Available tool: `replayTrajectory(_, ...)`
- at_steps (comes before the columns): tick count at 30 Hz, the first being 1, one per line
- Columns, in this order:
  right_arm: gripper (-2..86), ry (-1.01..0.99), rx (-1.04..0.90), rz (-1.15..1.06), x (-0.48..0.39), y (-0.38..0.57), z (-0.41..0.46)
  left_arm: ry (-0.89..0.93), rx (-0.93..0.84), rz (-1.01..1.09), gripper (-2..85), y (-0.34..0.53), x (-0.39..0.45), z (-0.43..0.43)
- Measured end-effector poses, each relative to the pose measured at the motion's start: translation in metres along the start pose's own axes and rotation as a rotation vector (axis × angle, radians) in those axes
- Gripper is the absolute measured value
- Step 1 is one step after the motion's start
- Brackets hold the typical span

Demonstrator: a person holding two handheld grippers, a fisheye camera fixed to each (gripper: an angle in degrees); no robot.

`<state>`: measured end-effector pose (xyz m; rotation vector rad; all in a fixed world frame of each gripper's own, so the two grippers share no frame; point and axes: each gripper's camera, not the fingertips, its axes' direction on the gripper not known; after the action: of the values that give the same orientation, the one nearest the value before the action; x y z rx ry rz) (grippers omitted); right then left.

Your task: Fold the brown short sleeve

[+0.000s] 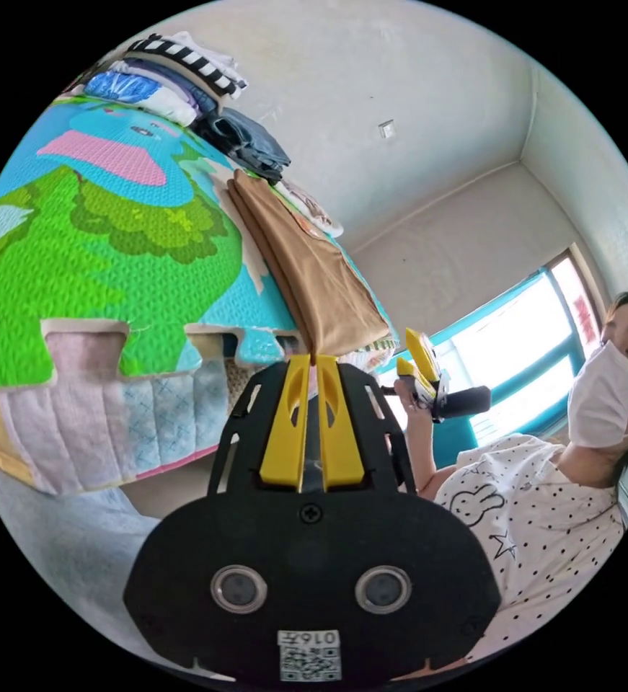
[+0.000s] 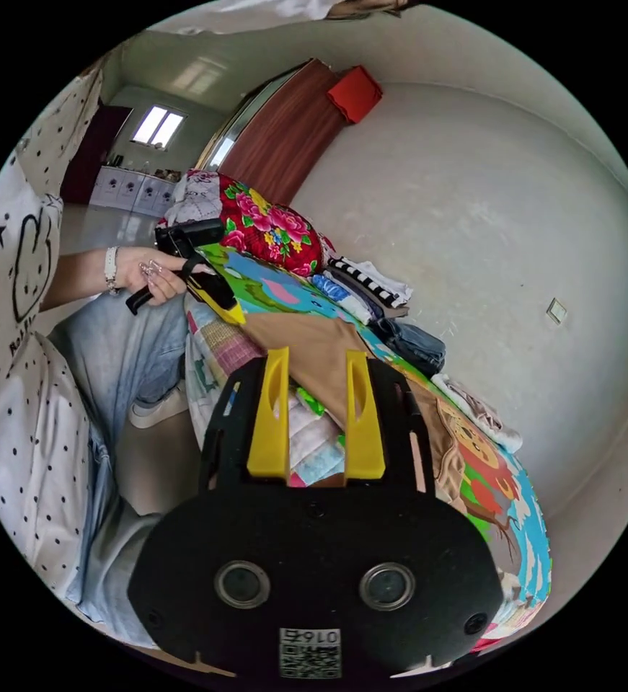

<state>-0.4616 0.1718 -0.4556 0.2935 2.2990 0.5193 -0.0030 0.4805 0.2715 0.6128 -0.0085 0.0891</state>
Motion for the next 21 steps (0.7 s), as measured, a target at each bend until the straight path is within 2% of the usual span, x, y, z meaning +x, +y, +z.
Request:
replayTrajectory(3, 14.6, 0.059, -0.037, -0.024, -0.018, -0.03, 0.021, 0.075, 0.033, 0.023, -0.8, -0.002, 0.001, -0.011)
replayTrajectory(11, 15.8, 0.188, -0.077, -0.229, -0.071, -0.11, 0.077, 0.204, 0.068, 0.05, -0.9, -0.018, 0.004, -0.026)
replayTrajectory(13, 14.1, 0.247, -0.11, -0.255, -0.077, -0.125, 0.094, 0.215, 0.075, 0.051, -0.7, -0.019, 0.006, -0.028)
replayTrajectory(16, 5.1, 0.313, -0.186, -0.26, -0.076, -0.147, 0.117, 0.186, 0.081, 0.064, 0.1, -0.017, 0.008, -0.032)
replayTrajectory(21, 1.5, 0.195, -0.175, -0.092, -0.035, -0.17, 0.106, 0.264, 0.15, 0.048, 8.3, -0.009, 0.001, -0.049)
